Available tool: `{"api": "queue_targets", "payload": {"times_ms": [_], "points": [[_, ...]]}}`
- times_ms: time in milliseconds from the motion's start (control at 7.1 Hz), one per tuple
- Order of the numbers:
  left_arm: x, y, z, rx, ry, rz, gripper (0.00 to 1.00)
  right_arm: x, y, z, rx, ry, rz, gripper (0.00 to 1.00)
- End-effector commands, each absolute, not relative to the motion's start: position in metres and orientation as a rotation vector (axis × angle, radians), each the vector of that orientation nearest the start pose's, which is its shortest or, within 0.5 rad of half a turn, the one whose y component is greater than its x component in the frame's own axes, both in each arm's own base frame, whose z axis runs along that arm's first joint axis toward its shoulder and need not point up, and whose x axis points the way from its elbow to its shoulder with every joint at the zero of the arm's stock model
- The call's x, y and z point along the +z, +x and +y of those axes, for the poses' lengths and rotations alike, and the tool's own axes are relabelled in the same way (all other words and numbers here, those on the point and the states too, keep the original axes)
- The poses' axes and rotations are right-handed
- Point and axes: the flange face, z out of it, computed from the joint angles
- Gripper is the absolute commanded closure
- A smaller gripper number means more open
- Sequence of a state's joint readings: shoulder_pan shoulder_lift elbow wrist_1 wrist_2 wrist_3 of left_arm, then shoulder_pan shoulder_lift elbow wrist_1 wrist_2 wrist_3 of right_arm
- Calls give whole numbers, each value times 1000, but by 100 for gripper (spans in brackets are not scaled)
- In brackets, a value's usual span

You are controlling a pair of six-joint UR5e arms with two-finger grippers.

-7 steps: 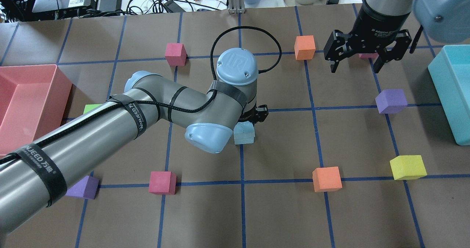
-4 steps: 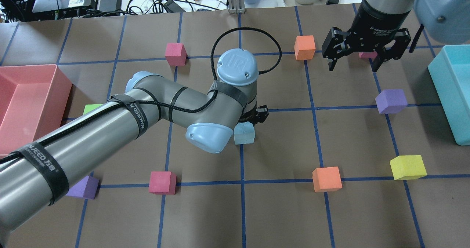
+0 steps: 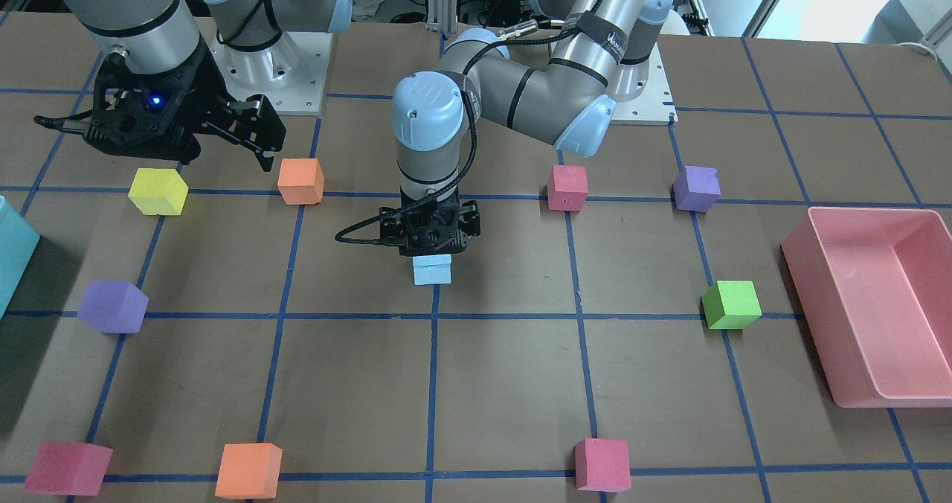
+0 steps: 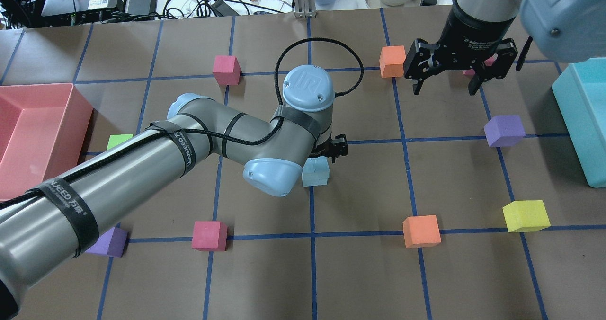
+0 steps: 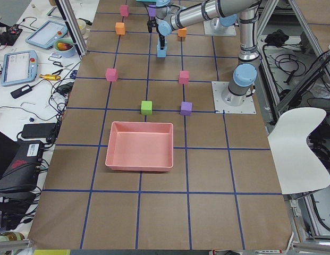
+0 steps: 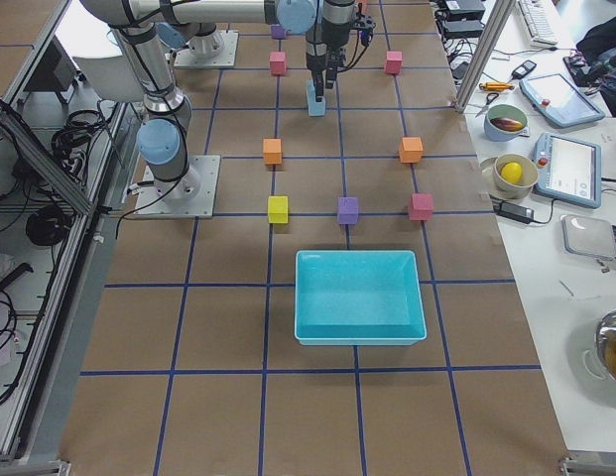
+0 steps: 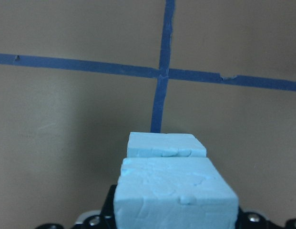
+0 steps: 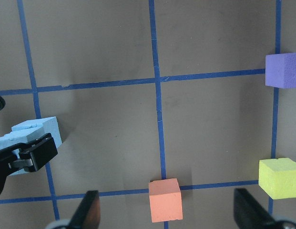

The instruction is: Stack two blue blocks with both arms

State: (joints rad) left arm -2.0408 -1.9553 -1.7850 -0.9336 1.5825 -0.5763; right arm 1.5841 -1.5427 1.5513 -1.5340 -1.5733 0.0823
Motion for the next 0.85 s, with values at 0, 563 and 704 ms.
{"api": "queue_targets", "payload": {"times_ms": [0,563,704], "points": [[275,-377,-467,-157,-171,3179,0,479,138,-498,75,106,3142,0],[400,-240,-519,-91,77,3149,0,478,137,-497,76,106,3155,0],[430,-183,-528,-22,115,3143,0,477,136,-497,81,106,3156,0]]}}
